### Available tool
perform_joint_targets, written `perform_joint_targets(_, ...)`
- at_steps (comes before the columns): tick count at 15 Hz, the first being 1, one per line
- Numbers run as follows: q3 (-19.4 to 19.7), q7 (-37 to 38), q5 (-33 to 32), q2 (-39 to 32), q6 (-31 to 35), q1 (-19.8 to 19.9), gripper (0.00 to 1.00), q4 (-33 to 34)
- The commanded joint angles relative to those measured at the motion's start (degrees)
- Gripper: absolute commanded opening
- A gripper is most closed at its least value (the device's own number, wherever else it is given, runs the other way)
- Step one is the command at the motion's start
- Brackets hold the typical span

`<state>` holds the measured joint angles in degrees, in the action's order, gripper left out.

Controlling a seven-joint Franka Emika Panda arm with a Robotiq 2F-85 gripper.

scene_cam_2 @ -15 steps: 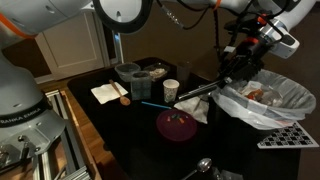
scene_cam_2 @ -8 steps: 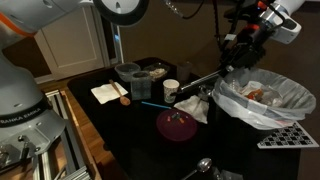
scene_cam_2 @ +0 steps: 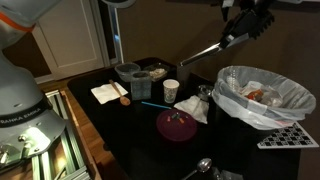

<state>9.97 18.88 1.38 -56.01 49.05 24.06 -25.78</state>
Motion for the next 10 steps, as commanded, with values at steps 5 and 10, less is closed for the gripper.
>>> perform_joint_targets(5, -2.6, 12.1, 7.8, 8.8, -0.9, 1.5, 0.06, -6.7)
perform_joint_targets(10, -5.1, 10.6, 11.9, 9.8, -0.9, 1.2, 0.06, -9.8)
